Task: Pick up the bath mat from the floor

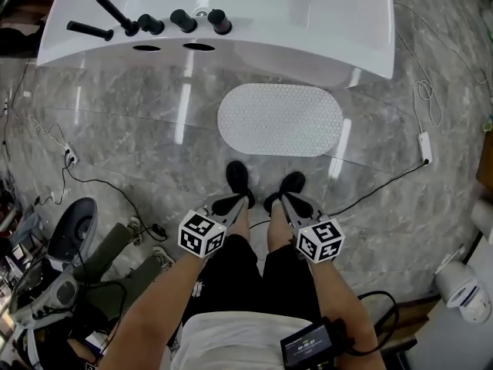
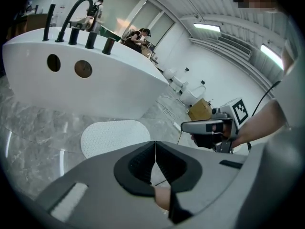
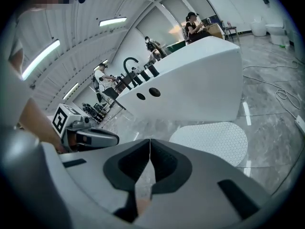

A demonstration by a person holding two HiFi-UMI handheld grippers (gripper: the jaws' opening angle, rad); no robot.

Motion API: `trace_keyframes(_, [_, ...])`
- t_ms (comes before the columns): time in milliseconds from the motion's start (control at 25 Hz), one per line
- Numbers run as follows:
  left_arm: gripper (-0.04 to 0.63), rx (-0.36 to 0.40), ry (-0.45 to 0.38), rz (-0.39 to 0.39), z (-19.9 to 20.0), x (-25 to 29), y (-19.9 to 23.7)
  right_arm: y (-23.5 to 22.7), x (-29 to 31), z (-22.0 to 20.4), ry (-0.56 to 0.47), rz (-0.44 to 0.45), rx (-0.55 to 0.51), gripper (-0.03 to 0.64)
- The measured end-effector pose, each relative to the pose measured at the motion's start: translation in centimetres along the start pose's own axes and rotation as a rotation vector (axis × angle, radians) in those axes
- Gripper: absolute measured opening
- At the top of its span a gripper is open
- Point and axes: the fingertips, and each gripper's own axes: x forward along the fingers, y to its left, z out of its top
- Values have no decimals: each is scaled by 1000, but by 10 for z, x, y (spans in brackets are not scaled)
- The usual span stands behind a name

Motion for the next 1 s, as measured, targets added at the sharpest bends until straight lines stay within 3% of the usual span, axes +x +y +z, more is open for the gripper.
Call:
trace_keyframes(320, [8,58,-9,20,10,44,30,-25,28,-1,3,23,-32,6])
trace_keyframes(560, [8,179,-116,39,33,63,2,-58,7,7,-68,39,-89,6])
trace_keyframes(680, [8,134,-160,58,40,68,37,-66,36,16,-62,36,-99,6])
trace_keyframes(880, [8,61,-157,74,40,80,113,-77,97,36,-55,17,-37,6])
trace_keyframes(1000, [8,44,-178,103,25,89,132,-86,110,28,-74,45,-20,6])
